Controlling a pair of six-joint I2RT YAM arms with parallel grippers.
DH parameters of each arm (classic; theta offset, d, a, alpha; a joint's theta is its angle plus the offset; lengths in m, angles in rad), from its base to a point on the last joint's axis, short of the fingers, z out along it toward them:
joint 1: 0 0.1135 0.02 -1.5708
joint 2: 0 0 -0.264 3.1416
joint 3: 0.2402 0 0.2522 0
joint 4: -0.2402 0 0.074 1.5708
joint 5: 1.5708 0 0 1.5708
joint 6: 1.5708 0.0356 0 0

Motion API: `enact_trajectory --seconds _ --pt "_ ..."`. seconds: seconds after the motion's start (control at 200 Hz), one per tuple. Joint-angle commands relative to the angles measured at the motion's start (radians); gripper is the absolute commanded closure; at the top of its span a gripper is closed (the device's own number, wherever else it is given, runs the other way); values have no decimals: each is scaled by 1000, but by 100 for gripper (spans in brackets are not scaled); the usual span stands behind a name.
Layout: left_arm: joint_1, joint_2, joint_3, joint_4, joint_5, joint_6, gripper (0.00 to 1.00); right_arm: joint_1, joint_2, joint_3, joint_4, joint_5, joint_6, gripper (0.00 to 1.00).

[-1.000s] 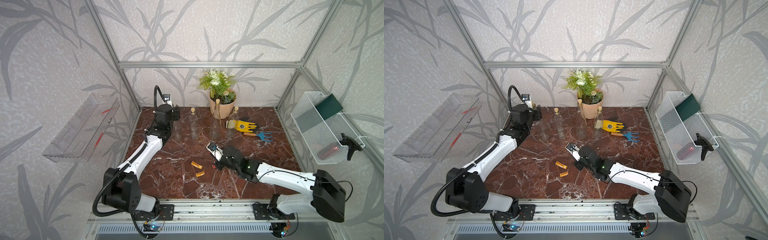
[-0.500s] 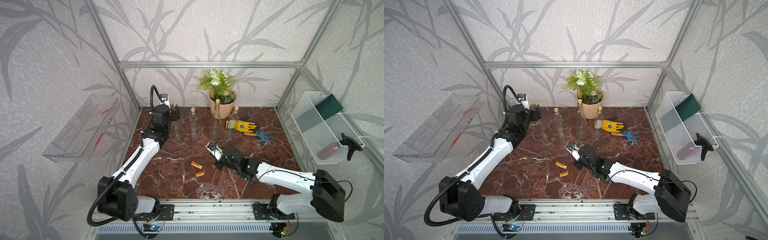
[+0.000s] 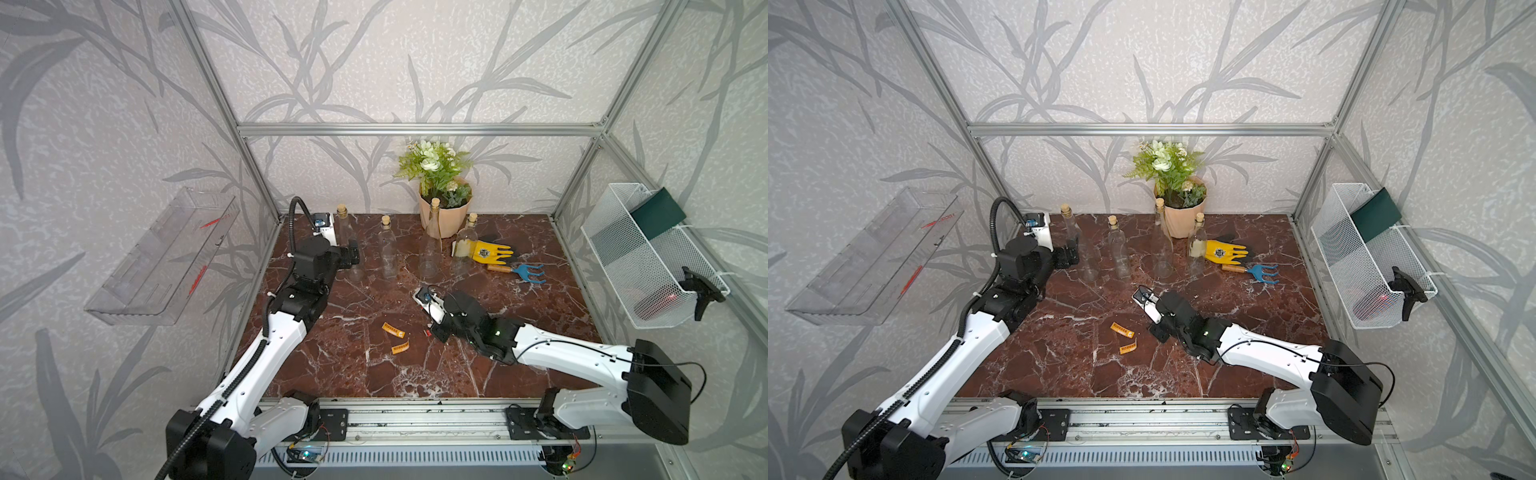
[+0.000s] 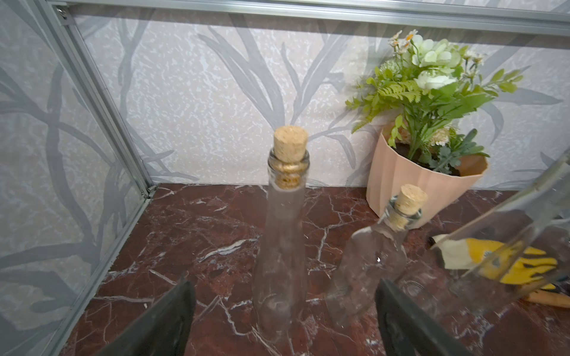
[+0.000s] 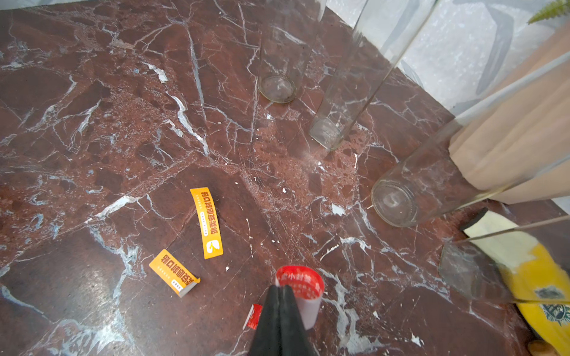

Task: Remove the label from the bottle
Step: Place the label at the center of the board.

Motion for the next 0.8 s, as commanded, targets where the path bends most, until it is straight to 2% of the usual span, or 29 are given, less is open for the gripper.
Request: enact_trajectory --seconds 0.0,0.265,0.48,0.795 --pt "-32 -54 -48 -30 24 -70 9 7 -40 5 -49 25 57 100" --pt "-118 -126 -150 -49 37 -147 9 7 -68 -15 -161 54 209 100" --pt "-140 -167 -222 -68 74 -276 11 7 -94 -47 -314 45 311 100" --pt "-165 -164 -311 -44 96 -343 11 12 -134 -102 -433 -12 445 100"
